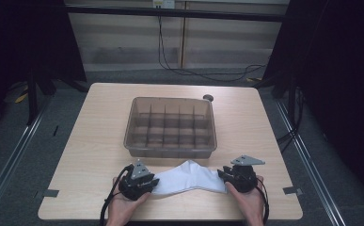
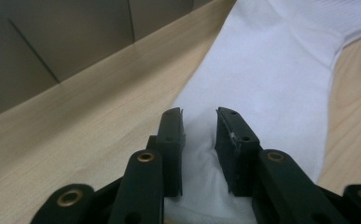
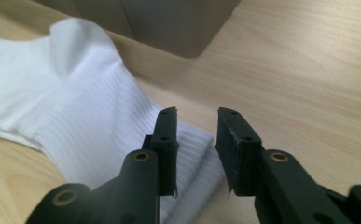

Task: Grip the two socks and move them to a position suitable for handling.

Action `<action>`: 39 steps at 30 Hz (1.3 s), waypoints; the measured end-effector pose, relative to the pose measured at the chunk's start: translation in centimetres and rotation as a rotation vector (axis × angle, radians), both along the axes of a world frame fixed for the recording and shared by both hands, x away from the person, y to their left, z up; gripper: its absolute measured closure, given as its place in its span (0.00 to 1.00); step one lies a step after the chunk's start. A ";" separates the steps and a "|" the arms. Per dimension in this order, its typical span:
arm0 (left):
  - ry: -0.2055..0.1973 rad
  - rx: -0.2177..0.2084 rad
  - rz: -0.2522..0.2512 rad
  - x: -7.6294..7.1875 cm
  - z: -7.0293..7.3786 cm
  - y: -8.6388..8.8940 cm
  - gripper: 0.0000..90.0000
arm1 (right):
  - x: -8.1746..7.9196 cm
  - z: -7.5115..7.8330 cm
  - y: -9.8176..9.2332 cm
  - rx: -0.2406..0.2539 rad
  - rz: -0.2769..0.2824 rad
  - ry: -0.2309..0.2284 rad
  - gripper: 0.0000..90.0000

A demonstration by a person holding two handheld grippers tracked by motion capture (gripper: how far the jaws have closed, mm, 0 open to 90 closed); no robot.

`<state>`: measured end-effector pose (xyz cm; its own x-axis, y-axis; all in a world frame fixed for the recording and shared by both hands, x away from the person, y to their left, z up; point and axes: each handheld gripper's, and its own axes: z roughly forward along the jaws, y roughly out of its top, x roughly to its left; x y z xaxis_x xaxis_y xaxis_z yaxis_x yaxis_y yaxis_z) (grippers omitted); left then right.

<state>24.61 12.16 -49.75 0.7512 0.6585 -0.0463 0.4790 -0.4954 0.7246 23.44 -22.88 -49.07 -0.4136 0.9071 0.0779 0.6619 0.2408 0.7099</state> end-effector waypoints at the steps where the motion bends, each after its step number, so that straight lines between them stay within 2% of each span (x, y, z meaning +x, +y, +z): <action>1: 0.000 0.002 -0.001 -0.1 0.0 0.0 0.79 | 0.1 -0.1 0.1 -0.011 0.009 0.002 0.71; 3: -0.009 0.016 -0.014 -0.1 0.0 0.0 0.79 | 0.2 -0.3 0.4 -0.019 0.015 0.009 0.73; 5: -0.008 0.020 -0.014 -0.2 0.0 0.0 0.78 | 0.3 -0.4 0.6 -0.030 0.024 0.007 0.81; 7: -0.020 0.029 -0.015 -0.3 0.0 -0.1 0.77 | 0.3 -0.4 0.6 -0.034 0.035 -0.007 0.91; 10: -0.017 0.029 -0.006 -0.3 0.0 0.0 0.75 | 0.2 0.0 0.5 -0.045 0.007 -0.046 0.93; 11: -0.017 0.029 -0.004 -0.3 0.0 0.0 0.75 | 0.0 0.2 0.4 -0.035 0.005 -0.064 0.94; 16: -0.015 0.024 0.012 -0.3 0.0 -0.1 0.73 | -0.7 0.6 0.3 -0.037 -0.011 -0.062 0.94; 21: -0.028 0.030 0.025 -0.4 -0.1 -0.1 0.71 | -0.7 -0.4 -0.1 -0.022 -0.022 -0.041 0.92; 26: -0.037 0.023 0.032 -0.4 -0.2 -0.2 0.70 | -1.2 0.3 -0.4 -0.016 -0.051 -0.053 0.76; 29: -0.039 0.017 0.038 -0.3 -0.3 -0.2 0.70 | -2.1 1.0 -0.3 -0.011 -0.050 -0.060 0.77; 32: -0.036 0.019 0.036 -0.3 -0.3 -0.2 0.69 | -2.4 0.4 -0.1 -0.007 -0.023 -0.031 0.79; 38: -0.038 0.032 0.030 -0.4 -0.2 -0.1 0.66 | -1.7 -0.3 -0.1 -0.006 -0.031 -0.010 0.79; 39: -0.033 0.022 0.037 -0.5 -0.2 -0.2 0.65 | -1.5 -0.4 -0.2 -0.003 -0.029 -0.003 0.79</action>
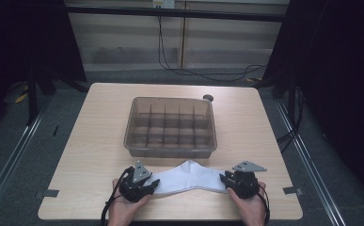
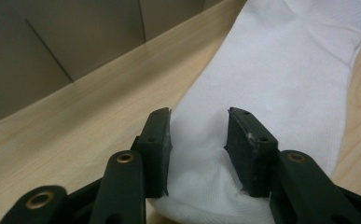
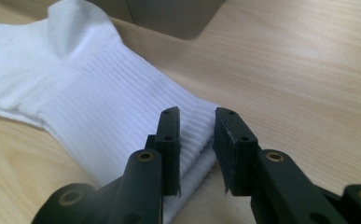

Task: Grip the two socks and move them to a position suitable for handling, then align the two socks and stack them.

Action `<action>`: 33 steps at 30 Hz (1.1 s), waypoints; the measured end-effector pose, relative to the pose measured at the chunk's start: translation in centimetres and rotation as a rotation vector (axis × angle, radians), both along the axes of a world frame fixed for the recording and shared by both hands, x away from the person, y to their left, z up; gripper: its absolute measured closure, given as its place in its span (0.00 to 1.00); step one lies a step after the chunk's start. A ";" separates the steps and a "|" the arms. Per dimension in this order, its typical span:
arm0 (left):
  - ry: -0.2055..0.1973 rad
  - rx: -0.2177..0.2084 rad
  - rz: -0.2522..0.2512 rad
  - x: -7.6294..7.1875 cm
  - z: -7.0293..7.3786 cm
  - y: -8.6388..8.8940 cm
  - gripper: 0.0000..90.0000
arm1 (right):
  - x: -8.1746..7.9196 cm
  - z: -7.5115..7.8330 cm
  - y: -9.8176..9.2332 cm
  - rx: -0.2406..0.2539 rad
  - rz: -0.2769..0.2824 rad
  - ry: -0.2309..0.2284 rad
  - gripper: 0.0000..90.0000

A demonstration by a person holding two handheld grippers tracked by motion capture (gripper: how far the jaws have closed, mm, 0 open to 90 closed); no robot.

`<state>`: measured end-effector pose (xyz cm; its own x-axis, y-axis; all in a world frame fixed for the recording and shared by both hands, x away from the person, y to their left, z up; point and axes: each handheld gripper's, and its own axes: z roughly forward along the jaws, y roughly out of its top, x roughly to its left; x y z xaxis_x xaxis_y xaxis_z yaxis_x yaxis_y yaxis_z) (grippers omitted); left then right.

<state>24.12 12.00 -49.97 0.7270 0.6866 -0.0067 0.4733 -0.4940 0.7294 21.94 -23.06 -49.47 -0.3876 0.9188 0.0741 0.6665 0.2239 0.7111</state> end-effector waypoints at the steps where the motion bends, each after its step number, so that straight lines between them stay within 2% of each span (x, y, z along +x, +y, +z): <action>1: 0.003 -0.005 -0.011 -0.1 0.0 0.0 0.64 | 0.3 -0.1 -0.1 0.007 0.003 -0.004 0.79; 2: 0.007 0.011 -0.024 -0.2 0.1 0.2 0.63 | 0.5 -0.1 -0.3 0.013 0.002 -0.001 0.80; 4: 0.031 -0.010 -0.022 -0.4 0.2 0.1 0.59 | 1.0 -0.2 -0.4 0.016 0.008 0.000 0.79; 5: 0.035 -0.006 -0.037 -0.4 0.3 0.2 0.55 | 1.1 -0.2 -0.4 0.017 0.009 0.002 0.79; 7: 0.060 -0.033 -0.054 -0.2 0.5 0.3 0.46 | 1.4 -0.1 -0.5 0.008 0.021 0.003 0.79; 8: 0.066 -0.051 -0.052 0.0 0.5 0.4 0.41 | 1.5 -0.1 -0.5 0.010 0.022 0.005 0.79; 10: 0.063 -0.045 -0.034 0.3 0.7 0.5 0.35 | 1.6 -0.1 -0.5 0.012 0.023 0.008 0.79; 11: 0.055 -0.053 -0.007 1.1 0.8 0.8 0.31 | 1.7 -0.1 -0.6 0.015 0.025 0.004 0.79; 12: 0.063 -0.051 0.007 1.4 0.9 0.8 0.31 | 1.7 -0.1 -0.6 0.019 0.025 0.004 0.79; 13: 0.053 -0.019 0.018 1.7 1.0 0.8 0.31 | 1.7 -0.1 -0.6 0.020 0.023 0.005 0.79; 14: 0.049 -0.005 0.021 1.9 0.9 0.7 0.31 | 1.8 -0.1 -0.7 0.023 0.023 0.005 0.78; 16: 0.072 -0.021 0.014 2.3 0.7 0.7 0.31 | 1.8 -0.1 -0.7 0.029 0.023 0.008 0.78; 20: 0.078 0.027 0.007 2.4 0.3 0.4 0.30 | 2.0 -0.1 -1.0 0.025 0.026 0.007 0.75; 21: 0.078 0.027 0.007 2.3 0.3 0.3 0.30 | 2.1 0.0 -1.0 0.022 0.020 0.009 0.74; 23: 0.064 0.054 -0.004 2.0 0.3 0.2 0.29 | 2.2 0.0 -1.0 0.020 0.020 0.012 0.74; 25: 0.059 0.054 -0.003 1.6 0.3 0.1 0.29 | 2.4 -0.1 -1.1 0.026 0.014 0.014 0.73; 26: 0.058 0.036 0.000 1.3 0.1 0.1 0.28 | 2.4 -0.1 -1.2 0.026 0.013 0.017 0.73; 29: 0.067 0.020 -0.008 0.6 0.0 0.0 0.28 | 2.8 0.0 -1.3 0.021 0.011 0.018 0.72; 30: 0.072 0.031 -0.016 0.4 0.1 0.0 0.28 | 2.8 0.0 -1.3 0.018 0.014 0.018 0.72; 32: 0.054 0.045 -0.019 0.0 0.2 -0.3 0.28 | 2.9 0.1 -1.3 0.013 0.018 0.022 0.70; 33: 0.062 0.051 -0.024 -0.1 0.3 -0.3 0.28 | 2.8 0.2 -1.3 0.019 0.013 0.024 0.69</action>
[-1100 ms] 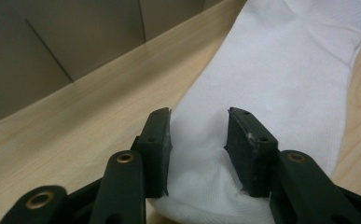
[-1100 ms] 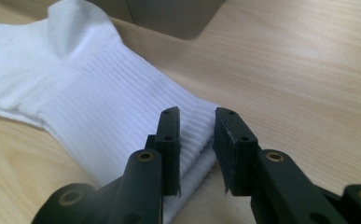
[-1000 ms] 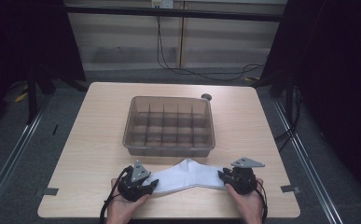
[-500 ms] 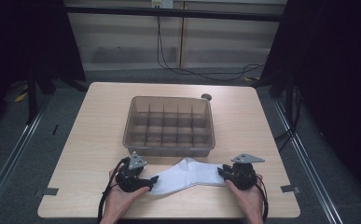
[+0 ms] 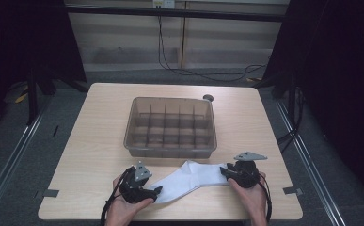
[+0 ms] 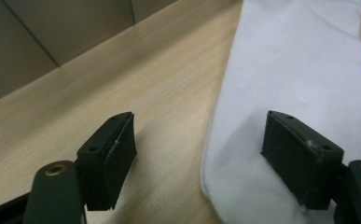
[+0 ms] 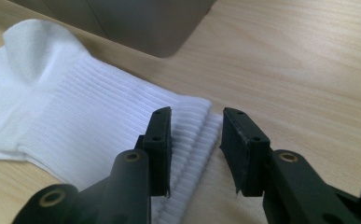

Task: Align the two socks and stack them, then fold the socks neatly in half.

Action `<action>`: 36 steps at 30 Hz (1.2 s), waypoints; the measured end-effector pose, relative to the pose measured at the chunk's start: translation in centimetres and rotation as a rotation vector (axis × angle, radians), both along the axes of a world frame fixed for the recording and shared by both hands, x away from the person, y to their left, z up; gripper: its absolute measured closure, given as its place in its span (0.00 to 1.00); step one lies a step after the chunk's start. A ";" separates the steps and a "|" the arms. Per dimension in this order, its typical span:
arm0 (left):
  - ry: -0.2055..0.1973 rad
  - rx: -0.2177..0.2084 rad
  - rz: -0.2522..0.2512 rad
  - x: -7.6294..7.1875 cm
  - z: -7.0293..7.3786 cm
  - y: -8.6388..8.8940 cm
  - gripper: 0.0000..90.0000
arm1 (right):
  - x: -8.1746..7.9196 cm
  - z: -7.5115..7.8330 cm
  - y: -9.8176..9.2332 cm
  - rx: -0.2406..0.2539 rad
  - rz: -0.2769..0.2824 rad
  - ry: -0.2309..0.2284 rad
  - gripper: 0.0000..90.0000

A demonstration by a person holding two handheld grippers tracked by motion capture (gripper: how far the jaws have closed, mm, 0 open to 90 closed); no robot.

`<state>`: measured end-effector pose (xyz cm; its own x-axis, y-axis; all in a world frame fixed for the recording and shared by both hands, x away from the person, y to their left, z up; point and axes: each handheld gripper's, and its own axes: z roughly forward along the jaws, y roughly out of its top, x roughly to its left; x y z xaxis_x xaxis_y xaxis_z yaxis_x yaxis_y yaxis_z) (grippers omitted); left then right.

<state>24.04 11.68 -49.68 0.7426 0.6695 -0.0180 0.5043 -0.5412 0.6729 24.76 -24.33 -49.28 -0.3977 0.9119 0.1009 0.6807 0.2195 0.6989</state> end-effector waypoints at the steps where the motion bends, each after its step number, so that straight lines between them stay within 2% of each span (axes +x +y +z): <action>1: -0.004 0.003 -0.012 0.1 0.0 0.0 0.28 | 0.0 0.1 0.0 0.001 0.002 -0.002 0.67; 3: 0.011 -0.004 -0.009 0.1 0.1 0.0 0.28 | -0.2 0.5 -0.2 0.013 0.007 -0.021 0.64; 6: 0.015 -0.020 -0.011 0.5 0.1 0.3 0.28 | -0.5 0.9 -0.3 0.024 0.004 -0.017 0.60; 7: 0.029 -0.061 0.000 0.8 0.0 0.4 0.29 | -0.6 0.9 -0.4 0.029 0.003 -0.013 0.58; 9: 0.035 -0.061 0.012 1.0 -0.1 0.5 0.30 | -0.5 0.7 -0.3 0.031 0.008 -0.006 0.57; 10: 0.019 -0.061 0.025 1.1 -0.2 0.5 0.30 | -0.5 0.6 -0.2 0.027 0.016 0.004 0.56; 11: 0.020 -0.055 0.030 1.2 -0.3 0.4 0.30 | -0.5 0.5 0.0 0.021 0.015 0.009 0.55; 16: 0.003 -0.029 0.019 1.2 -0.3 0.2 0.29 | -0.3 -0.1 0.6 0.000 0.017 0.017 0.54; 18: 0.006 -0.031 0.025 1.1 -0.3 0.2 0.28 | -0.4 -0.3 1.0 -0.025 0.015 0.025 0.54; 19: 0.002 -0.019 0.022 1.0 -0.3 0.2 0.27 | -0.4 -0.3 1.1 -0.030 0.016 0.021 0.54; 24: -0.005 -0.033 0.029 1.0 -0.4 0.3 0.26 | -0.6 -0.4 0.9 -0.031 -0.011 0.023 0.54; 25: -0.010 -0.024 0.039 1.0 -0.5 0.3 0.24 | -0.5 -0.5 0.9 -0.026 -0.015 0.026 0.55; 27: -0.013 -0.029 0.047 1.1 -0.6 0.4 0.18 | -0.4 -0.5 1.2 -0.034 -0.022 0.023 0.57; 28: -0.017 -0.038 0.053 1.0 -0.7 0.3 0.18 | -0.4 -0.5 1.3 -0.033 -0.022 0.021 0.60; 30: -0.025 -0.028 0.056 0.9 -0.7 0.4 0.18 | -0.5 -0.5 1.3 -0.022 -0.014 0.022 0.64; 32: -0.027 -0.026 0.056 0.9 -0.7 0.3 0.18 | -0.6 -0.5 1.4 -0.001 -0.006 0.023 0.75; 36: -0.053 -0.027 0.060 0.8 -0.7 0.2 0.18 | -0.5 -0.6 1.4 0.028 0.011 0.020 0.84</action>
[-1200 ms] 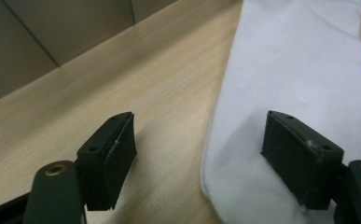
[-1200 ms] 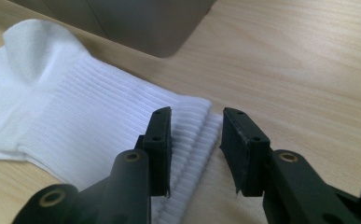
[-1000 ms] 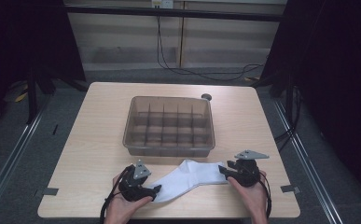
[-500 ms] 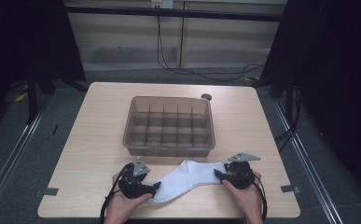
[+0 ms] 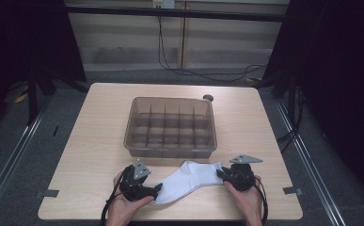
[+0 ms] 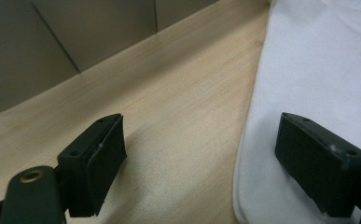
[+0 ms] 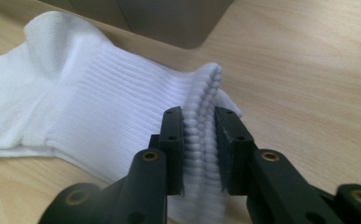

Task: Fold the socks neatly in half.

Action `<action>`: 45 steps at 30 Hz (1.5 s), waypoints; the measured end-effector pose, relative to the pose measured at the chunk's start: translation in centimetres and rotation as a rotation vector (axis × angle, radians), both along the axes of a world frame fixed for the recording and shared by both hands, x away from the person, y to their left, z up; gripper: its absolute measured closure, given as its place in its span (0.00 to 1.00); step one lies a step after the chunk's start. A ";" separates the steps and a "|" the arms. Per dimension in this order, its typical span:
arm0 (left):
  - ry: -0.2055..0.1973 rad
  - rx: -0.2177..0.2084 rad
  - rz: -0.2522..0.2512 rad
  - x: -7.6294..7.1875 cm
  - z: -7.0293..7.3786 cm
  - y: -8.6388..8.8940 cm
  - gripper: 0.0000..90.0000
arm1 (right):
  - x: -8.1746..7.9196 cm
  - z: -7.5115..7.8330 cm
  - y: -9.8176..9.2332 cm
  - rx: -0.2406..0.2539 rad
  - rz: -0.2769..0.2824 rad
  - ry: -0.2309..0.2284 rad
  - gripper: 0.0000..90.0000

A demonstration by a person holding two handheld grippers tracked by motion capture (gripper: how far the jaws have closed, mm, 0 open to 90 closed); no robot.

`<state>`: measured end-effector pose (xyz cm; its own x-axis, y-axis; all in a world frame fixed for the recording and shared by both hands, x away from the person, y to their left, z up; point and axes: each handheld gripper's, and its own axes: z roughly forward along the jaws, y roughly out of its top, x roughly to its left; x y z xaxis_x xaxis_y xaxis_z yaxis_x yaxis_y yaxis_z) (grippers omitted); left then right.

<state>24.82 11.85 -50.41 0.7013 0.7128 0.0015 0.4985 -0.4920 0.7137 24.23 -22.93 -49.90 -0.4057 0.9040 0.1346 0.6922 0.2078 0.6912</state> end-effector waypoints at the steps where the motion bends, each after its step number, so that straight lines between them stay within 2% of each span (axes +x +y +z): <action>1: -0.024 0.007 0.000 -0.1 0.0 -0.1 0.18 | 0.0 0.0 0.0 0.005 -0.002 0.008 0.85; 2: -0.019 0.003 0.007 -0.1 0.0 -0.2 0.18 | 0.1 0.1 -0.1 0.007 0.000 0.009 0.86; 3: -0.025 0.023 -0.001 -0.1 0.1 -0.1 0.18 | 0.1 0.1 -0.1 0.006 0.004 0.006 0.87; 6: -0.026 0.021 -0.003 0.0 0.0 -0.1 0.18 | 0.0 0.5 -0.2 0.020 0.006 0.000 0.88; 12: -0.028 0.017 -0.004 0.1 0.0 -0.2 0.18 | -0.4 1.4 -0.9 0.079 0.012 -0.025 0.88; 17: -0.010 0.007 -0.002 0.3 0.0 -0.4 0.18 | -0.6 2.3 -0.8 0.076 0.017 -0.050 0.88; 18: -0.013 0.009 0.004 0.2 0.0 -0.6 0.18 | -0.6 2.5 -0.8 0.074 0.021 -0.056 0.88; 19: -0.020 0.027 -0.013 0.3 0.1 -0.6 0.18 | -0.7 2.8 -0.8 0.077 0.020 -0.061 0.88; 20: -0.021 0.019 -0.004 0.2 0.1 -0.8 0.18 | -0.8 3.1 -0.9 0.082 0.024 -0.071 0.88; 24: -0.037 0.036 -0.027 -0.1 0.1 -1.5 0.18 | -1.1 4.0 -1.1 0.076 0.029 -0.088 0.88; 25: -0.041 0.024 -0.017 -0.2 0.1 -1.8 0.18 | -1.2 4.2 -1.0 0.076 0.030 -0.092 0.88; 26: -0.046 0.049 -0.029 -0.2 0.2 -1.9 0.17 | -1.2 4.4 -1.0 0.076 0.033 -0.097 0.88; 27: -0.057 0.044 -0.018 -0.3 0.2 -2.2 0.17 | -1.3 4.6 -0.9 0.079 0.037 -0.103 0.88; 28: -0.064 0.060 -0.022 -0.3 0.2 -2.4 0.17 | -1.3 4.7 -0.9 0.089 0.043 -0.108 0.88; 29: -0.058 0.066 -0.025 -0.3 0.3 -2.4 0.17 | -1.3 4.9 -0.8 0.106 0.049 -0.110 0.88; 30: -0.047 0.034 -0.017 -0.2 0.1 -2.5 0.17 | -1.3 5.0 -0.7 0.112 0.057 -0.114 0.88; 31: -0.027 0.024 -0.030 0.0 0.0 -2.5 0.17 | -1.3 5.2 -0.5 0.112 0.063 -0.119 0.88; 35: -0.013 0.018 -0.030 0.1 0.1 -2.6 0.17 | -1.2 5.6 0.3 0.113 0.082 -0.125 0.88; 36: -0.013 0.004 -0.042 0.0 0.2 -2.7 0.21 | -1.2 5.7 0.6 0.111 0.088 -0.123 0.88; 37: -0.009 -0.006 -0.064 0.0 0.2 -2.6 0.33 | -1.1 5.8 0.8 0.106 0.096 -0.125 0.88; 38: -0.009 -0.010 -0.067 0.0 0.2 -2.7 0.38 | -1.1 5.8 1.0 0.107 0.099 -0.127 0.88; 40: 0.004 -0.021 -0.072 -0.1 0.4 -2.8 0.40 | -0.9 5.9 1.5 0.103 0.111 -0.126 0.88; 41: -0.011 -0.026 -0.078 -0.1 0.4 -2.9 0.53 | -0.9 5.9 1.7 0.102 0.114 -0.126 0.88; 42: -0.013 -0.017 -0.076 -0.1 0.5 -2.8 0.57 | -0.9 5.9 1.9 0.101 0.118 -0.124 0.88; 43: -0.002 -0.026 -0.077 -0.1 0.5 -2.9 0.55 | -0.8 5.9 2.0 0.100 0.121 -0.124 0.88; 44: -0.001 -0.026 -0.088 -0.1 0.7 -2.8 0.60 | -0.8 5.9 2.1 0.099 0.122 -0.123 0.88; 45: -0.005 -0.044 -0.083 -0.1 0.8 -2.8 0.62 | -0.8 5.9 2.2 0.096 0.127 -0.123 0.88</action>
